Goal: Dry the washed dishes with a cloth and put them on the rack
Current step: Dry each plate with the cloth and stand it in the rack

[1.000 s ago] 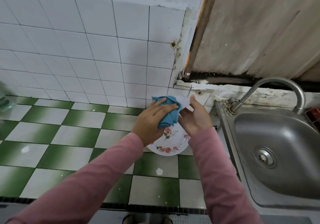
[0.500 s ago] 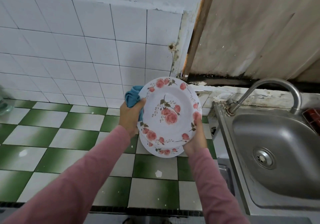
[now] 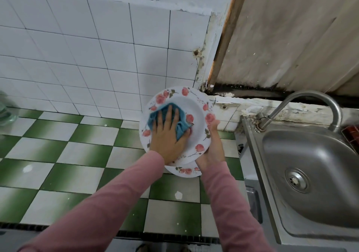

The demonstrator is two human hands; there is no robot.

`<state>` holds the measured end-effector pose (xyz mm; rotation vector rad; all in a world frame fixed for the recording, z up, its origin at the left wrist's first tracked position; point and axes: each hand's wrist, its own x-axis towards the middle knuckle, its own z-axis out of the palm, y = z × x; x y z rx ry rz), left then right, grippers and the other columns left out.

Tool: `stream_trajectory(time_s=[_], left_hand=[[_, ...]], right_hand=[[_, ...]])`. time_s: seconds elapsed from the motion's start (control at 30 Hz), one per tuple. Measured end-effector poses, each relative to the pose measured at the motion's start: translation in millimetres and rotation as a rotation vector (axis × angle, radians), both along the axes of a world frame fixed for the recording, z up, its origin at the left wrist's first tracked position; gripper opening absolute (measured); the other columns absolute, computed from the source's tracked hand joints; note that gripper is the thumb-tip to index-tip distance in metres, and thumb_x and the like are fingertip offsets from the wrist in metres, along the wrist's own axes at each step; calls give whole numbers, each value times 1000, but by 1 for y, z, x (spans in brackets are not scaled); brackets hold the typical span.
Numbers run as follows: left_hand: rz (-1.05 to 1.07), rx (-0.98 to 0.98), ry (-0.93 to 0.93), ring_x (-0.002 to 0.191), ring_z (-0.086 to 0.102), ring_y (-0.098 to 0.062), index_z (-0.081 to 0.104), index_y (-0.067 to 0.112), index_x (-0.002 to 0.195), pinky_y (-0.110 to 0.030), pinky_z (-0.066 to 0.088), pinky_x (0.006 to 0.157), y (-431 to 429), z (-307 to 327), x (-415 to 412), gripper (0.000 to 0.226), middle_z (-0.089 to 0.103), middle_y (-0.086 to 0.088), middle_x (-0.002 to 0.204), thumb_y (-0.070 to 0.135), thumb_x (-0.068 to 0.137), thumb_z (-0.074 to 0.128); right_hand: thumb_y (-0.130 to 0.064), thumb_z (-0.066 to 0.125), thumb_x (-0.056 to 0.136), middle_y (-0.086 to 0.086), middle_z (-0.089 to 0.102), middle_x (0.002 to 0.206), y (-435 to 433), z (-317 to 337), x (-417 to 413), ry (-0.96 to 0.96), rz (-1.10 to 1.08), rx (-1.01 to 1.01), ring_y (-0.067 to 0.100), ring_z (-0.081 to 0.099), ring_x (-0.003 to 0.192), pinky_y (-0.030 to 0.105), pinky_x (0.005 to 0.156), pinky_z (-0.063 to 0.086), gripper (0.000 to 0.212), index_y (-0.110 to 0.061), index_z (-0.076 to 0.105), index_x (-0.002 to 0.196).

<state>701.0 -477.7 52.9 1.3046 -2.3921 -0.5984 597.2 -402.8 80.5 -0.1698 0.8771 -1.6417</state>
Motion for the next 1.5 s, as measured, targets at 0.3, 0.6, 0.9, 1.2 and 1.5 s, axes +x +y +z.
stream_trajectory(time_s=[0.3,0.6,0.9,1.2,1.5], left_hand=[[-331,435,458,152,7,-17,14,43,153,-51,10,123,18,9,-6,67,10,11,164,55,94,42],[-363,37,56,150,10,-10,14,37,155,-42,18,123,12,-11,40,65,17,12,162,58,96,31],[-88,111,135,143,-33,-18,-15,26,153,-42,-21,118,-17,-4,8,80,-28,5,159,62,89,15],[-490,421,161,150,5,-7,11,50,147,-40,8,124,32,9,15,54,8,17,162,38,103,40],[-385,416,105,114,52,-12,51,31,133,-29,49,96,10,4,57,33,54,6,129,35,101,44]], right_hand=[[-61,63,85,9,69,124,-6,1,2,300,-124,74,28,64,118,51,103,49,62,-17,65,129],[-80,66,70,22,56,139,-2,-10,-20,85,-87,31,49,54,124,67,105,39,98,-15,52,142],[-70,55,77,20,64,129,8,-9,15,131,12,20,39,62,118,59,103,46,84,-11,56,137],[-86,71,54,24,62,129,4,-18,-7,88,-104,150,46,61,117,60,103,45,112,-11,57,136],[-79,67,68,17,67,125,13,-4,-4,176,-203,180,41,66,110,64,94,50,85,-23,60,132]])
